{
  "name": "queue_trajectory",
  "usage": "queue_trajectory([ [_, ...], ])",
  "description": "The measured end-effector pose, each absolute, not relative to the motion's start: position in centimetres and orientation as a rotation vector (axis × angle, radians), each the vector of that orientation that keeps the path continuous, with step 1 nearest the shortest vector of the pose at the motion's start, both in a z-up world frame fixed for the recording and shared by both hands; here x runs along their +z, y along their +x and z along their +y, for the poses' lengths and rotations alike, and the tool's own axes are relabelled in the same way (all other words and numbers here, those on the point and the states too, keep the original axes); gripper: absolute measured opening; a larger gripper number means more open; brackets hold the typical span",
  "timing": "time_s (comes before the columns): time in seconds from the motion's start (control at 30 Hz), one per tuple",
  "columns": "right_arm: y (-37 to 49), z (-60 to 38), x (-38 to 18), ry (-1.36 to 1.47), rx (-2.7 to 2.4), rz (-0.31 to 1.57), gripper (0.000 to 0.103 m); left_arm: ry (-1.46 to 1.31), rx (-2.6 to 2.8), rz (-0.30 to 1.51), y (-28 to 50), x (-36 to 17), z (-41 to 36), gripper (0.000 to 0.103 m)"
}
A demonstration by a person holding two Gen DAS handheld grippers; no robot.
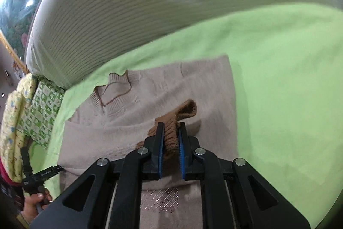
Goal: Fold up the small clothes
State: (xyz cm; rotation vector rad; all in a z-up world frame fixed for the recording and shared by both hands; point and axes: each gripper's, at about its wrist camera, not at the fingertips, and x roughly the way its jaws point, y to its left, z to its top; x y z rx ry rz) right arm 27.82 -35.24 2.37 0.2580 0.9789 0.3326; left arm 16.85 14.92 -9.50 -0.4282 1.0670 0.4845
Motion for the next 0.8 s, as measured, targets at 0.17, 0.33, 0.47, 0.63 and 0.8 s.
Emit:
queue_trajectory([
  [0.17, 28.1, -35.1, -0.4, 0.122, 0.216, 1.094, 0.016, -0.401, 0.482, 1.090, 16.4, -10.4, 14.0, 0.058],
  [0.33, 26.9, -37.5, 0.7, 0.205, 0.170, 1.088, 0.017, -0.353, 0.449, 1.113, 15.4, -10.3, 13.1, 0.058],
  [0.47, 24.9, -38.1, 2.3, 0.208, 0.157, 1.079, 0.033, -0.349, 0.398, 1.132, 13.3, -10.0, 12.3, 0.058],
  [0.63, 21.1, -38.3, 3.9, 0.197, 0.158, 1.072, 0.050, -0.376, 0.330, 1.165, 10.0, -10.1, 11.4, 0.059],
  [0.8, 17.1, -38.7, 4.7, 0.184, 0.155, 1.084, 0.050, -0.366, 0.266, 1.192, 6.6, -10.2, 9.6, 0.062],
])
